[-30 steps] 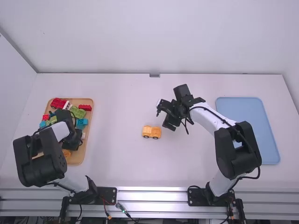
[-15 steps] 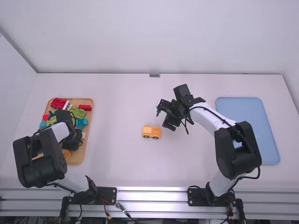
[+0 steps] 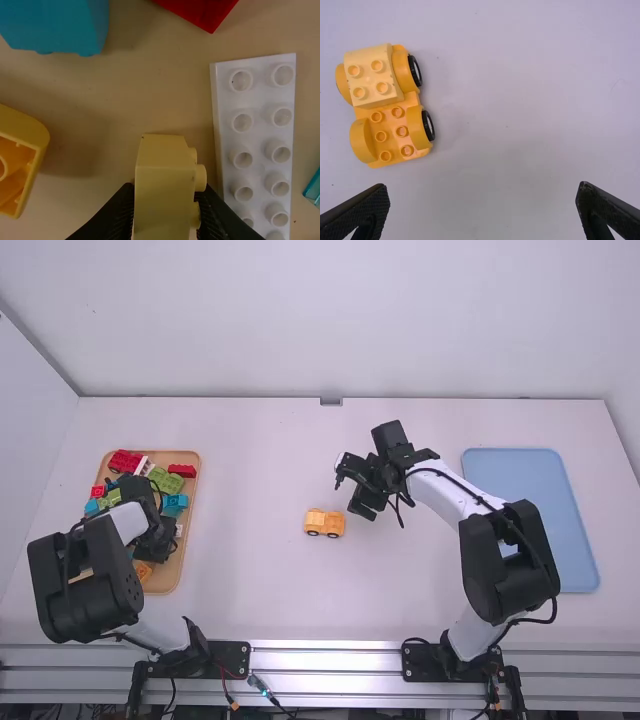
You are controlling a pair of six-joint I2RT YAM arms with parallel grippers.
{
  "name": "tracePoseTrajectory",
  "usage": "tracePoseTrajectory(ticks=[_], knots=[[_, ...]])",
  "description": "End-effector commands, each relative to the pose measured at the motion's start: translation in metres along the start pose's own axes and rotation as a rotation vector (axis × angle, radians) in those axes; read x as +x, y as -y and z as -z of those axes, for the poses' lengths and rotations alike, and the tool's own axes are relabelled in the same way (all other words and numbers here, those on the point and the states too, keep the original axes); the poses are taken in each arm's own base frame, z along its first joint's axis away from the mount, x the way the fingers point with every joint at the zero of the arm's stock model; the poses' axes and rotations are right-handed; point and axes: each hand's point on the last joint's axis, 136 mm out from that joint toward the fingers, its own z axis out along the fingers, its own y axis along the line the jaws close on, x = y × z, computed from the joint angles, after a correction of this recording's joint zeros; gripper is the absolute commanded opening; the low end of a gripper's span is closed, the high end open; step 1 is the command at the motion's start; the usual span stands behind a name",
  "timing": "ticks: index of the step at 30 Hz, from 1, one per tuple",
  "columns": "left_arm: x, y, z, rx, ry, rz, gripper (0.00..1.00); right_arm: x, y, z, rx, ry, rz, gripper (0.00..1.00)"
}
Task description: Assemble lego blocks to make yellow taxi
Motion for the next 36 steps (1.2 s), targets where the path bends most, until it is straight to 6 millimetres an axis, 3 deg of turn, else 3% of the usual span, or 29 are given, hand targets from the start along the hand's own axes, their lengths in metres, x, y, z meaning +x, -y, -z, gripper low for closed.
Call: tracePoseTrajectory(ticks=[1,9,25,30,32,36], knots=[[0.022,-0.014,-0.009,-0.031,-0.093,-0.006,0.33,-0.01,0.002,0.007,0.011,0.024,0.009,0.99],[0.023,-0.016,-0.01,-0.031,-0.093,-0.006,0.24,-0.01,0.002,0.007,0.012,0.024,0.009,0.99],[0.024,-0.001,-0.005,0.018,-0.124,-0.013,0.19,-0.011,0.003,0.007,0.014,0.028,0.01,0.99],[0.018,0.025,0.008,0.114,-0.133,-0.1,0.12,-0.03,-0.002,0.009,-0.027,0.127,0.022,0.99],[0.015,0.042,0.019,0.182,-0.139,-0.138,0.09,-0.044,0.006,0.011,-0.009,0.192,-0.043,0.99],[0.008,0.056,0.039,0.249,-0.095,-0.171,0.09,-0.059,0.021,0.015,0.037,0.258,-0.141,0.99]])
